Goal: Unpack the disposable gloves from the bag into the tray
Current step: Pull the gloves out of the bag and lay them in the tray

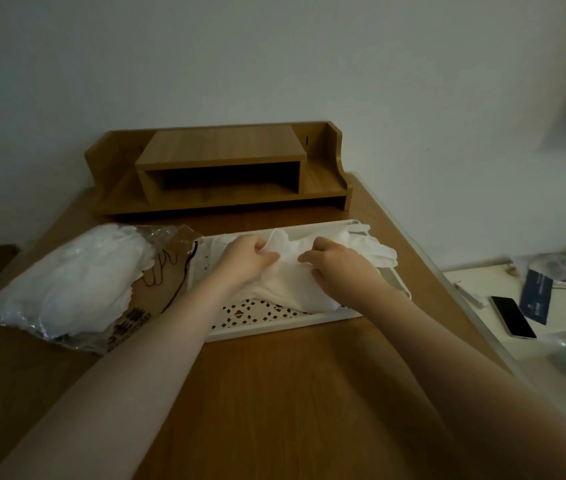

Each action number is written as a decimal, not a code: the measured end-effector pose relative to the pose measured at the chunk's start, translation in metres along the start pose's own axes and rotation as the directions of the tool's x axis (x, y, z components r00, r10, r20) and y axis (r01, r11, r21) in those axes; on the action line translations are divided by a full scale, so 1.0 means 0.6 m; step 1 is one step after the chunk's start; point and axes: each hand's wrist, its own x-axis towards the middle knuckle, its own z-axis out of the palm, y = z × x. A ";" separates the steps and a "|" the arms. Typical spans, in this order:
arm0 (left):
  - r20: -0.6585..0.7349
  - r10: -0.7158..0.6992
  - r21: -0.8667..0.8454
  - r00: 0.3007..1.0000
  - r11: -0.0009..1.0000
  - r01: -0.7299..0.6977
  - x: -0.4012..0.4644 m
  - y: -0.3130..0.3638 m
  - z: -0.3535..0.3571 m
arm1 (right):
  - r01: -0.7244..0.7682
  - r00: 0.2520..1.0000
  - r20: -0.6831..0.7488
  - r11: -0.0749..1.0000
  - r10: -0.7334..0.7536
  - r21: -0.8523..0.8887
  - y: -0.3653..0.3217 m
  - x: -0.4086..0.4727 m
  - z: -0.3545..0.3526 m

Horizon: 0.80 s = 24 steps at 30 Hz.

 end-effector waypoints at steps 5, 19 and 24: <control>-0.196 -0.065 -0.064 0.978 0.997 0.054 0.005 -0.016 -0.020 | 0.068 0.998 0.004 0.996 -0.068 0.053 -0.020 -0.010 -0.009; -0.374 0.225 0.502 0.900 0.865 -0.008 -0.025 -0.037 -0.009 | 0.026 0.978 -0.206 0.996 -0.007 0.090 -0.029 -0.011 0.006; 0.033 0.343 0.577 0.939 0.761 -0.298 -0.024 -0.009 0.033 | -0.036 0.992 0.120 0.998 0.042 -0.056 -0.020 0.014 0.044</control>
